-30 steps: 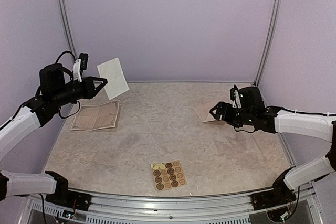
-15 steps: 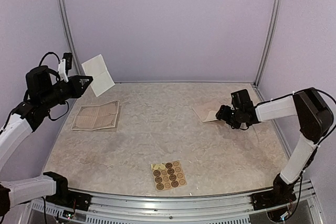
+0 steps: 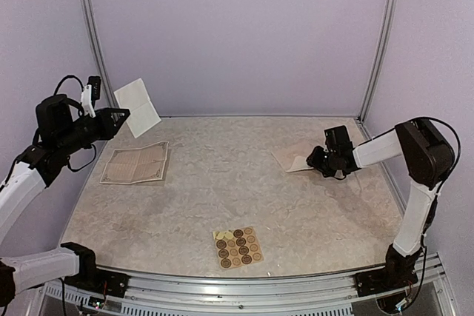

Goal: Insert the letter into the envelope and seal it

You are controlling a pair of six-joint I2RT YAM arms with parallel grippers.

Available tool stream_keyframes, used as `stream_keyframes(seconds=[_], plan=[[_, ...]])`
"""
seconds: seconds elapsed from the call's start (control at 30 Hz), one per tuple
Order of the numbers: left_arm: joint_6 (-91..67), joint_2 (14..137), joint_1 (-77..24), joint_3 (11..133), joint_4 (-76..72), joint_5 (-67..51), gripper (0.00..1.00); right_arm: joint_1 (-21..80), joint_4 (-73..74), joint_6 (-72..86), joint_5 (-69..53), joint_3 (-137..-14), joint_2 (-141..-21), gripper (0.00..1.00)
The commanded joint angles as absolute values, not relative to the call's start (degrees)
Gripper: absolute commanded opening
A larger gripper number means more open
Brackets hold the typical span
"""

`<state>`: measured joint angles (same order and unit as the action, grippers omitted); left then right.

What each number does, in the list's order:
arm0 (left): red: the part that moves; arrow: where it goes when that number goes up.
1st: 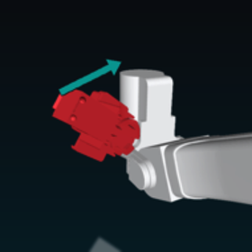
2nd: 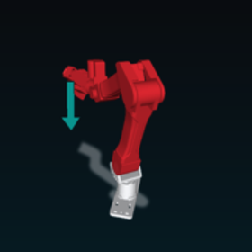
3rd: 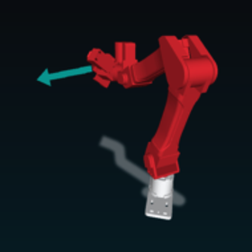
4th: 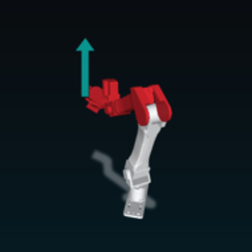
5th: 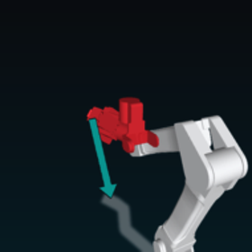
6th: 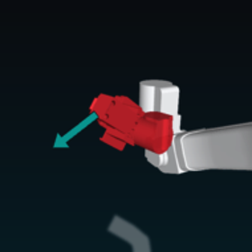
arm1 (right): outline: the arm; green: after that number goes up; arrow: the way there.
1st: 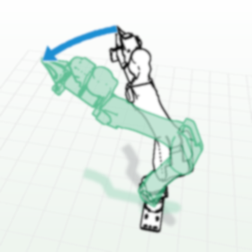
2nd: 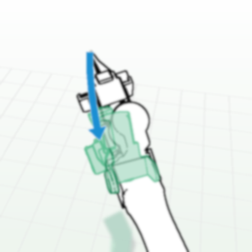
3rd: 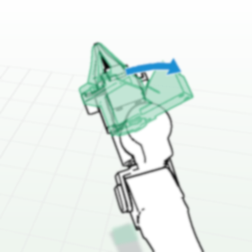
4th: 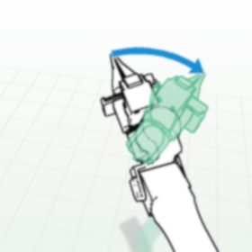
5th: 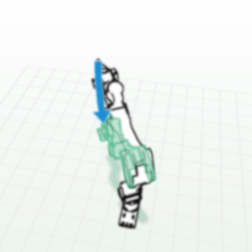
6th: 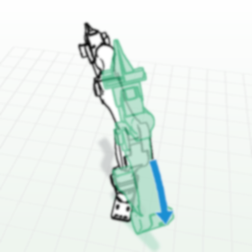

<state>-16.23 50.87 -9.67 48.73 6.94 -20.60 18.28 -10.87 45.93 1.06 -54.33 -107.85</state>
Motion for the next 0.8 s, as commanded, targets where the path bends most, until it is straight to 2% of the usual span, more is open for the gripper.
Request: stream_keyframes(seconds=[0.0,0.13,0.2,0.33,0.5,0.77], plan=[[-16.07,50.23,-8.97,47.99,6.17,-21.61,0.0,17.43,-14.33,47.53,-1.52,-55.66,-110.14,0.37],[-16.25,50.19,-8.26,47.81,5.9,-22.17,0.0,17.23,-15.76,48.54,-3.48,-55.99,-110.27,0.08],[-16.42,50.19,-7.73,47.61,5.71,-22.55,0.0,17.18,-16.27,48.37,-4.93,-56.01,-108.91,0.0],[-16.84,50.43,-6.89,47.36,5.21,-23.56,0.0,17.19,-15.63,45.59,-9.65,-56.27,-104.15,0.0],[-17.09,50.83,-6.77,46.96,4.69,-24.69,0.0,18.16,-7.89,39.59,-18.37,-57.63,-97.57,0.0],[-17.4,51.49,-6.77,46.24,3.21,-27.08,0.0,26.81,8.98,31.07,-30.18,-62.01,-91.61,0.0]])
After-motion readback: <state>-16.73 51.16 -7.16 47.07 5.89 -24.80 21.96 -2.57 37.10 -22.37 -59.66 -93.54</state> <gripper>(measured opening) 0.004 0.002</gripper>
